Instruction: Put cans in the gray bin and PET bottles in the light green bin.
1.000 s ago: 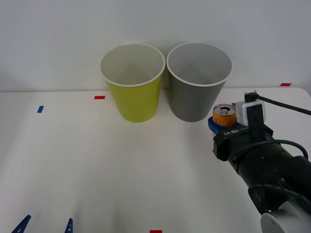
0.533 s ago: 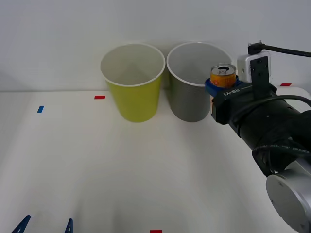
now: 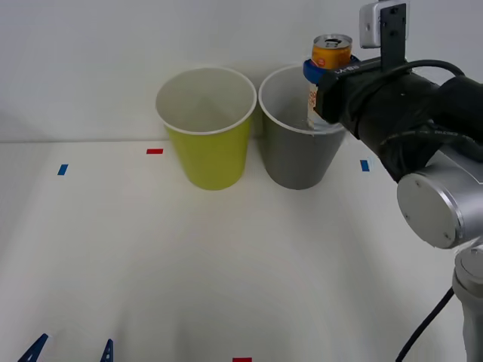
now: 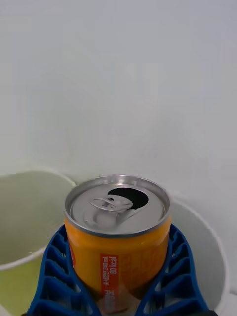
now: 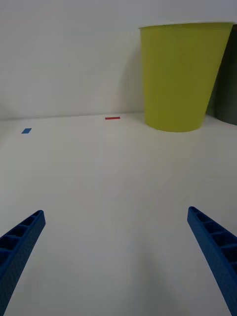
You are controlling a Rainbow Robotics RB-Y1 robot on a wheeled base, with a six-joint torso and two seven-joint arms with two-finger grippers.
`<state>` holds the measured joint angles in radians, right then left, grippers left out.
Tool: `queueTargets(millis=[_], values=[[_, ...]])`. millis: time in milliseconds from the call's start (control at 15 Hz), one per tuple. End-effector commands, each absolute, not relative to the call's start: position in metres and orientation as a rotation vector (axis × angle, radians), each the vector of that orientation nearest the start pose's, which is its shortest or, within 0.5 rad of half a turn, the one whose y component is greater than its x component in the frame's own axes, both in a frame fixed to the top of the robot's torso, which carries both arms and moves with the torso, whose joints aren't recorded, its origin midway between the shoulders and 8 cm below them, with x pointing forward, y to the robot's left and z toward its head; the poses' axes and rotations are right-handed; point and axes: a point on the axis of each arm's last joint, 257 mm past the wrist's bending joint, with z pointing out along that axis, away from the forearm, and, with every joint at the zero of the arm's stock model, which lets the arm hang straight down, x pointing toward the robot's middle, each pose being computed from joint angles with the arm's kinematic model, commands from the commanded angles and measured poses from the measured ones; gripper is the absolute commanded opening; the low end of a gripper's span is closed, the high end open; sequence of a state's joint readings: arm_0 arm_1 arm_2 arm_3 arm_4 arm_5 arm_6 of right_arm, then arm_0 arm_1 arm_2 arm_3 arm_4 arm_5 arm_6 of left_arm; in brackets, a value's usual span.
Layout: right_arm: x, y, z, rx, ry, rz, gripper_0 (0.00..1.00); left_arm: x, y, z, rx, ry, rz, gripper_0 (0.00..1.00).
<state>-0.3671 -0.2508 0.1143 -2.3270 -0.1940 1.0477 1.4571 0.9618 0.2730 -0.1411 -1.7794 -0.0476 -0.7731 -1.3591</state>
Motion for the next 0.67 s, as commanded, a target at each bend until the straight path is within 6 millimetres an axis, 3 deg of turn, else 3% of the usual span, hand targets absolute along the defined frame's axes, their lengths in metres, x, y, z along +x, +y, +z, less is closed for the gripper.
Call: queueTargets(millis=[67,467,667], values=[[0.535,-0.116,0.055,-0.308,1.545,0.161,0.05,0.215,0.278,-0.291,0.053,1.557,-0.034,1.00],[0.582,-0.117,0.076,-0.271,1.382,0.218,0.04,0.215,0.278,-0.291,0.053,1.557,-0.034,1.00],[0.596,-0.124,0.079,-0.273,1.357,0.194,0.04,0.215,0.278,-0.291,0.053,1.557,-0.034,1.00]])
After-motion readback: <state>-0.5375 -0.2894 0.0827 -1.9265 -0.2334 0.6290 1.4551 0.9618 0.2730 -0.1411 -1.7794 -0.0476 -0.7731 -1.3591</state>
